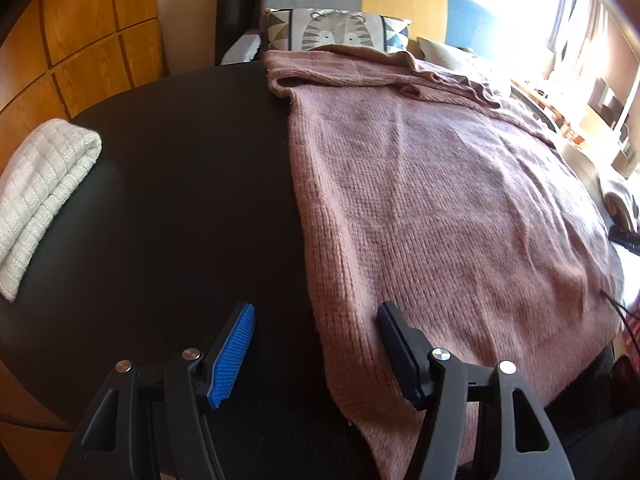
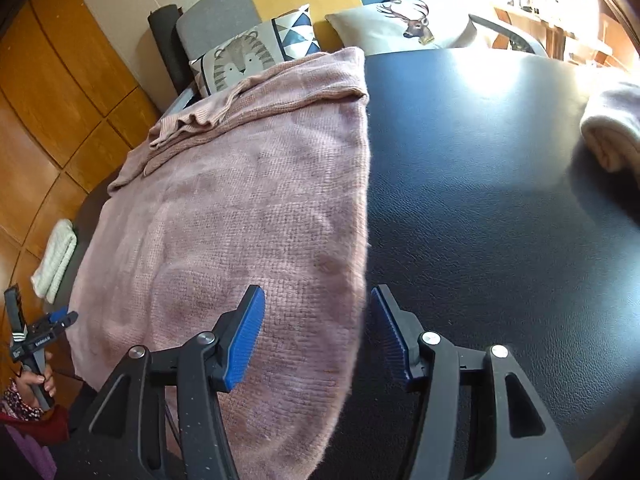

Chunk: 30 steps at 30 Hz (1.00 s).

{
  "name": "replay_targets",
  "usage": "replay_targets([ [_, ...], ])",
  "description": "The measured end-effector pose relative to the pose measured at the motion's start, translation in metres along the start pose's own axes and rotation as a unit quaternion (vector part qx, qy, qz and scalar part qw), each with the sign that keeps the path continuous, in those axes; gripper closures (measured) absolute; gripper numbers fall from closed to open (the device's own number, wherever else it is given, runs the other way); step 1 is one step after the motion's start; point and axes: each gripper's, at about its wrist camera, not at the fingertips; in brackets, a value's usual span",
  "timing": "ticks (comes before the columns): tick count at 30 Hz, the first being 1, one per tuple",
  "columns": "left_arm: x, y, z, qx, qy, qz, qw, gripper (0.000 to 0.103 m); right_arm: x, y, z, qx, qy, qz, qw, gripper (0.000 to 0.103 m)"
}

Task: Fold clothes
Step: 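Lower both grippers onto the sweater side edge, then close both grippers on the sweater side edge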

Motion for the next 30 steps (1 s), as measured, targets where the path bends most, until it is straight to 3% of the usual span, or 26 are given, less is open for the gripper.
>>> replay_targets([
  [9, -0.002, 0.0, 0.002, -0.016, 0.017, -0.021, 0.9995, 0.037, -0.006, -0.001, -0.007, 0.07, 0.024, -0.002, 0.997, 0.043],
  [16, 0.006, -0.011, -0.003, -0.042, 0.012, -0.038, 0.9983, 0.037, -0.004, 0.02, -0.015, 0.07, 0.028, 0.034, 0.997, 0.041],
  [18, 0.007, -0.019, -0.005, -0.042, 0.01, -0.05, 0.9978, 0.037, -0.003, 0.029, -0.019, 0.058, 0.028, 0.046, 0.997, 0.041],
  [21, 0.008, -0.03, -0.008, -0.031, 0.003, -0.063, 0.9975, 0.036, -0.003, 0.047, -0.025, -0.002, 0.029, 0.078, 0.996, 0.042],
  [25, 0.008, -0.028, -0.008, -0.043, -0.002, -0.046, 0.998, 0.035, -0.007, 0.062, -0.03, -0.07, 0.026, 0.119, 0.99, 0.062],
  [26, 0.009, -0.028, -0.009, -0.047, -0.001, -0.042, 0.998, 0.035, -0.007, 0.062, -0.03, -0.065, 0.026, 0.117, 0.991, 0.073],
  [27, 0.01, -0.028, -0.01, -0.046, 0.001, -0.043, 0.9981, 0.035, -0.007, 0.061, -0.031, -0.059, 0.025, 0.115, 0.991, 0.076],
  [30, 0.011, -0.032, -0.009, -0.039, 0.008, -0.052, 0.9978, 0.035, -0.007, 0.058, -0.031, -0.046, 0.023, 0.104, 0.993, 0.079],
])
Point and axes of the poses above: each gripper's, at about its wrist camera, not at the fingertips, and z roughly against the way its jaws point, y to its left, x to its top, and after that the axes turned 15 degrees about y, right-handed
